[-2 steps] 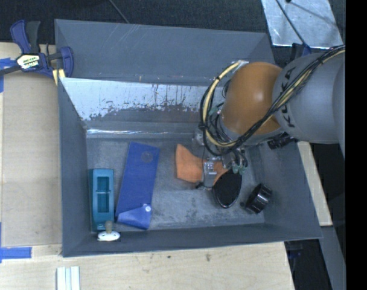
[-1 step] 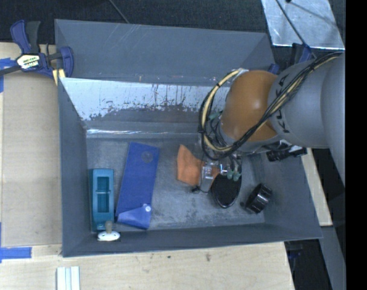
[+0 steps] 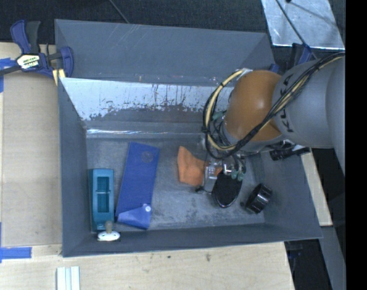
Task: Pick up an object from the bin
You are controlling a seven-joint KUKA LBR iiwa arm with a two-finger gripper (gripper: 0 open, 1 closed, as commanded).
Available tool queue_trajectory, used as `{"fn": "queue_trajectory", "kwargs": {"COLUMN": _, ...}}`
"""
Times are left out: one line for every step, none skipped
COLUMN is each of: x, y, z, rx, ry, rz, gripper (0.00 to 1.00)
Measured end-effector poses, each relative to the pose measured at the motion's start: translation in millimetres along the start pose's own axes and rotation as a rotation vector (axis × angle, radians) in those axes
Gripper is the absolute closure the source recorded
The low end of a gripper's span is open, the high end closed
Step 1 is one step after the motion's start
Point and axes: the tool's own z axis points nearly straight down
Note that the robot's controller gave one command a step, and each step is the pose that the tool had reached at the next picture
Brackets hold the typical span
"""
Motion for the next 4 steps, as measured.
{"fn": "queue_trajectory", "kwargs": {"x": 0.4, "y": 7.3, "z": 0.2, "rx": -0.001, "ry": -0.001, "rz": 0.020, "gripper": 0.00}}
{"fn": "queue_trajectory", "kwargs": {"x": -1.3, "y": -0.5, "z": -1.1, "rx": 0.000, "ry": -0.003, "rz": 0.001, "gripper": 1.00}}
{"fn": "queue_trajectory", "kwargs": {"x": -1.3, "y": -0.5, "z": -1.0, "rx": 0.000, "ry": -0.003, "rz": 0.001, "gripper": 1.00}}
{"fn": "queue_trajectory", "kwargs": {"x": -0.1, "y": -0.7, "z": -5.0, "rx": 0.000, "ry": 0.000, "rz": 0.001, "gripper": 1.00}}
